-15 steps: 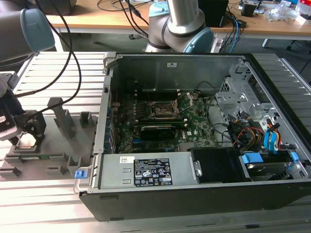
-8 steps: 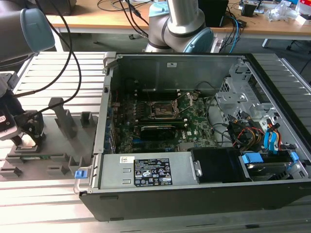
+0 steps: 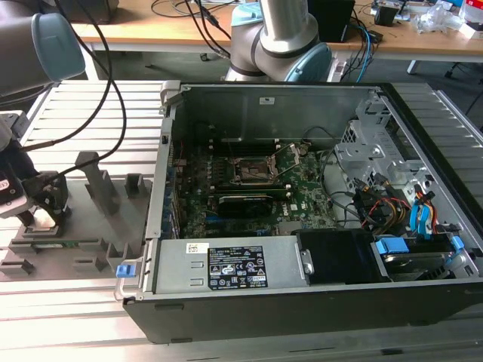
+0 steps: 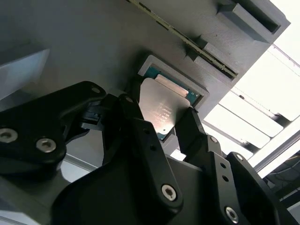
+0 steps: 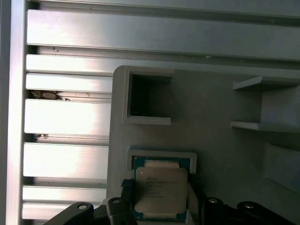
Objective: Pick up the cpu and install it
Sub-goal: 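Pick up the cpu and move it towards the insertion slot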
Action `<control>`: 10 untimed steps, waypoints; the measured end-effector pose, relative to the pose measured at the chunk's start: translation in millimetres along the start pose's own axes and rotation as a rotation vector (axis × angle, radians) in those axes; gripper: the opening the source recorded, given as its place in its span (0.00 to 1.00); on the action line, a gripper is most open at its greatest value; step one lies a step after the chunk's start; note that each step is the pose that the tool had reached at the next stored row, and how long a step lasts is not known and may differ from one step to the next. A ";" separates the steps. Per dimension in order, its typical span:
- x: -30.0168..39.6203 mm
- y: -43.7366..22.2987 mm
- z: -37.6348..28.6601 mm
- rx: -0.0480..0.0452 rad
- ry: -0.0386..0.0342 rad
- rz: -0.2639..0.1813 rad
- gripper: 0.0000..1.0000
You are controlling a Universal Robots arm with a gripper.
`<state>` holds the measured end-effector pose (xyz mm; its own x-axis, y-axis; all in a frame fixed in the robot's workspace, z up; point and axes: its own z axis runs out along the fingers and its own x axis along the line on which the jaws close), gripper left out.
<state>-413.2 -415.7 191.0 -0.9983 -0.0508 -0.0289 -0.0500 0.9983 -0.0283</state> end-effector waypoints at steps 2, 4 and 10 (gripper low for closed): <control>0.0 0.0 0.0 0.0000 0.0000 -0.001 0.54; -0.1 0.0 -0.7 -0.0003 -0.0005 -0.001 0.54; -0.3 -0.3 -10.3 0.0000 0.0000 -0.001 0.54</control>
<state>-413.2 -415.8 201.4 -0.9983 -0.0516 -0.0288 -0.0508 0.9983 -0.0283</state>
